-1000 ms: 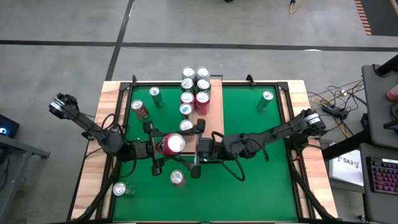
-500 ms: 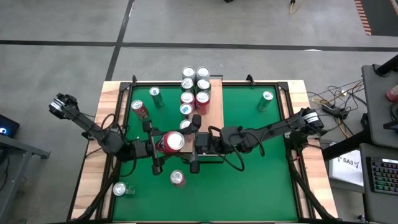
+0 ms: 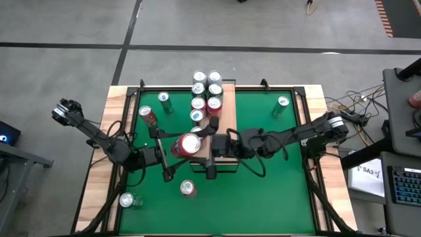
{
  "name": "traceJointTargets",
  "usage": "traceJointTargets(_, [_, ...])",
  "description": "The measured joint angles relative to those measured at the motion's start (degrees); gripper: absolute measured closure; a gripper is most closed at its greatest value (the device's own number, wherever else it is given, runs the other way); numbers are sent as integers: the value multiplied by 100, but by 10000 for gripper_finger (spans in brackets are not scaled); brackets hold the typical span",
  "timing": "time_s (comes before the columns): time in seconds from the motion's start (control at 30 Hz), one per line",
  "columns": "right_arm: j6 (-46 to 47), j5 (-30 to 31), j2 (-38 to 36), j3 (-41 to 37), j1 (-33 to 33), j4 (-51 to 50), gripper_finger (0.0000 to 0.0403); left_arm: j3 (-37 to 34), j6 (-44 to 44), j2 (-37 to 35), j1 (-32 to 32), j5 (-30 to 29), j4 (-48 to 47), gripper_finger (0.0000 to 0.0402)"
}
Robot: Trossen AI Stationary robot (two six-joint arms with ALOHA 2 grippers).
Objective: Place canned beverage on shelf
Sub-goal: Put the orange can on the shelf
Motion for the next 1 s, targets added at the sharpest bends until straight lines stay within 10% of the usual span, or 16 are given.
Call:
traceJointTargets(0.47, [1256,242,-1533,-307,-764,-3340,124,0,60,-712,1,-76,-1041,29])
traceJointTargets(1.0, [1813,787,-2961,-2608,-1332,-3241,124,-2,316,-1397,8,-178,-1805,29])
